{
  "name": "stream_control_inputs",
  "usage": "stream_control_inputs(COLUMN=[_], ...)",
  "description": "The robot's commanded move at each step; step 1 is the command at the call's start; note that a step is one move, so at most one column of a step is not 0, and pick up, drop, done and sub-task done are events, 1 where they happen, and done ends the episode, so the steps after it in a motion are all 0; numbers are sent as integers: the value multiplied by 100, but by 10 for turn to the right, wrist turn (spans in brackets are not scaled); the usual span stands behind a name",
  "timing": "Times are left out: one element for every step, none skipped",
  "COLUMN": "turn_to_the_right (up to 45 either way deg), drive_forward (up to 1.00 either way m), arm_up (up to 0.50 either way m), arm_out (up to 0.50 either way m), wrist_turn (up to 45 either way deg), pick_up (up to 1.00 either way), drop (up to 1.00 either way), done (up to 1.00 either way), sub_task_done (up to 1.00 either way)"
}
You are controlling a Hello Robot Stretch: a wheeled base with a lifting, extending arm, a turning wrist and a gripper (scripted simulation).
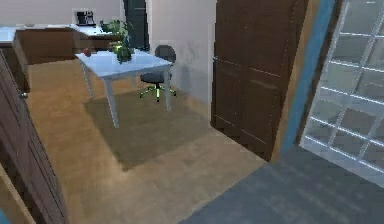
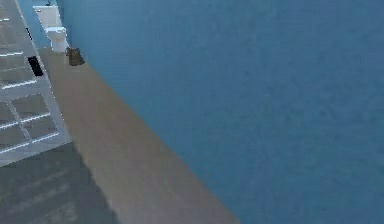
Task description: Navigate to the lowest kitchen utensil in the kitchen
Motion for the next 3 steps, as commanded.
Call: stream_control_inputs(turn_to_the_right=[-90,0,-180], drive_forward=[0,60,0], arm_up=[0,0,0], arm_out=[0,0,0], wrist_turn=[0,0,0], pick_up=[0,0,0], drop=[0,0,0], done=[0,0,0], sub_task_done=[0,0,0])
